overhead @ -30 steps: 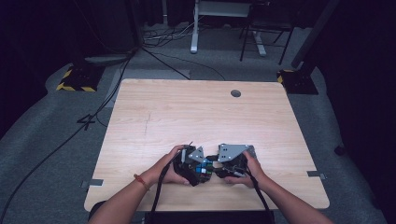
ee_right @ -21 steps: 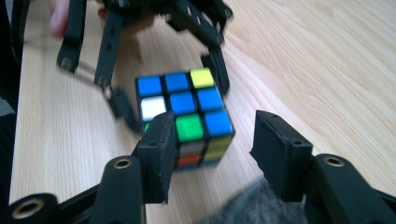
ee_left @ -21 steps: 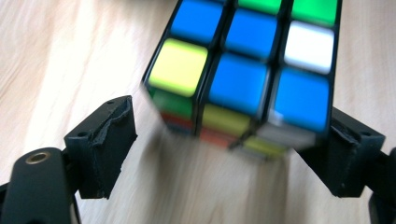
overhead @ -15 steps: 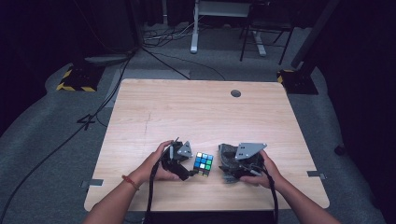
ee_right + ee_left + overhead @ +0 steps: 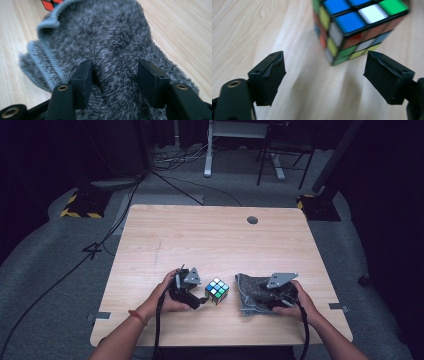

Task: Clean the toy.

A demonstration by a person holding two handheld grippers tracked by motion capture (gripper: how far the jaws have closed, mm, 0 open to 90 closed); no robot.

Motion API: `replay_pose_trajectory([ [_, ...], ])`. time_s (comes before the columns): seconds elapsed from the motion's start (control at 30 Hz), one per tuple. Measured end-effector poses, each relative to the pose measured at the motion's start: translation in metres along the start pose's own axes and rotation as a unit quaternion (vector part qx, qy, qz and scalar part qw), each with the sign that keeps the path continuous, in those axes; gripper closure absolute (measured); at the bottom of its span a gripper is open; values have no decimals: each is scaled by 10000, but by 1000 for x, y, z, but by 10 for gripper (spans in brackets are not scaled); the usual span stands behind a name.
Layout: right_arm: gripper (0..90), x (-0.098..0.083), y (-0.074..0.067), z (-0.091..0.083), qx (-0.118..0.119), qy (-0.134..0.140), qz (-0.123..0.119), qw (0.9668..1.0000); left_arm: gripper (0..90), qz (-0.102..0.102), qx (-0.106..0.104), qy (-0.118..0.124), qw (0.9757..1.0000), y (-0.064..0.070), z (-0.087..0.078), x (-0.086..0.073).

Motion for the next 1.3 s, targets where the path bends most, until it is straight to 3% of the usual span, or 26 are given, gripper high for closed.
replay_pose_trajectory([
  [0.1,459,-1,0,3,3,-24,15,10000,156,142,90,28,9999,14,4,2],
  [0.17,457,-2,0,5,37,-43,22,10000,157,55,94,-6,9999,20,10,3],
  [0.23,456,-3,-1,8,36,-97,1,9999,159,33,241,-44,9997,23,16,6],
  [0.4,456,-5,-1,10,50,-86,1,10000,157,-257,282,212,9990,21,25,16],
  [0.53,456,-5,-2,10,52,-80,2,10000,168,-248,227,311,9989,20,31,21],
  [0.67,456,-5,-2,11,45,-75,4,10000,185,-267,308,427,9983,17,35,25],
  [0.8,472,-6,-2,11,56,-51,18,10000,266,-292,330,465,9979,12,36,25],
  [0.97,612,-7,-3,11,216,23,48,9998,315,-133,332,461,9983,10,34,24],
  [1.1,737,-7,-5,10,234,34,-18,9997,333,19,195,398,9990,12,33,25],
  [1.2,775,-6,-5,9,196,82,-113,9997,334,220,183,323,9991,17,30,28],
  [1.3,786,-3,-4,4,197,238,-82,9995,335,345,89,400,9986,19,24,34],
])
Point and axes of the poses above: each handheld gripper's, and its own axes: z roughly forward along the jaws, x roughly out of its top, y roughly to its right, the point moved 5 cm from there along z, roughly forward along the jaws, and after that the axes turned 6 degrees about -x, right-handed, at the moved point
